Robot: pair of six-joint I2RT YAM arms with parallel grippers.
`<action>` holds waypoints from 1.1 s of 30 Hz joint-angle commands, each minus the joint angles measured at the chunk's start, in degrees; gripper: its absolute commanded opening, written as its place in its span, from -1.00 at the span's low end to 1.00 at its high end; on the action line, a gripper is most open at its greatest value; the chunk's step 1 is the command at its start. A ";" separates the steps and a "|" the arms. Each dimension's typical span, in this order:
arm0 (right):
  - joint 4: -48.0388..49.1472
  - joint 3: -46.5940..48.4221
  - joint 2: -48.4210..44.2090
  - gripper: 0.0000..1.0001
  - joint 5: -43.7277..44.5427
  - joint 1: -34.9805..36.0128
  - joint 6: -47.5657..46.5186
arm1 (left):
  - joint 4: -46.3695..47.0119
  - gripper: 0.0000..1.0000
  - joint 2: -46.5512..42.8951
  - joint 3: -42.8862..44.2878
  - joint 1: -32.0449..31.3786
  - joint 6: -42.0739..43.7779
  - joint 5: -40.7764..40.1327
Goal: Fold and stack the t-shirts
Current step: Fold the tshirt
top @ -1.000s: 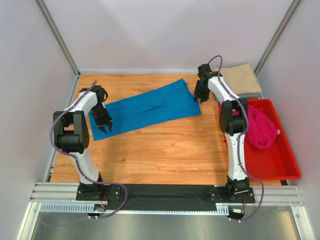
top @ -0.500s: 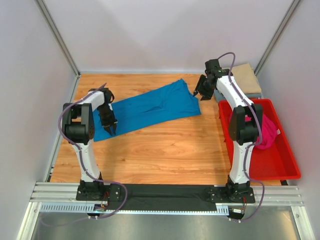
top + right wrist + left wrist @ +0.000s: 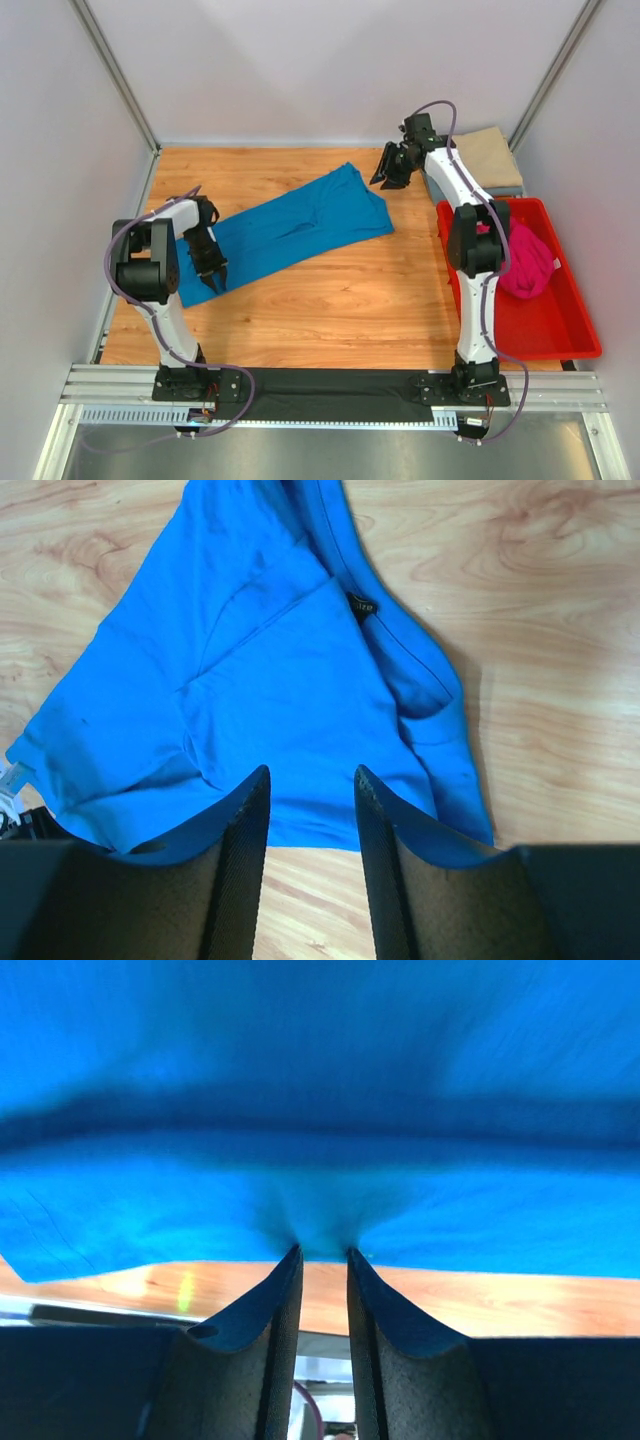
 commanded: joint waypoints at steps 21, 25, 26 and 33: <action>-18.25 -2.79 -0.78 -0.18 18.28 12.61 43.19 | 0.52 -0.26 -2.43 9.63 -4.53 5.60 5.20; -14.93 -8.51 -0.51 -0.20 18.98 12.61 42.33 | 1.57 -0.25 -2.59 6.56 -4.62 5.60 7.46; -13.18 -8.87 -0.34 -0.21 22.20 12.61 41.36 | 2.80 -0.24 -2.77 5.50 -4.71 5.34 8.35; -14.74 -4.48 3.70 -0.22 28.56 11.91 33.19 | 5.09 -0.23 -1.19 -0.57 -6.29 2.52 12.40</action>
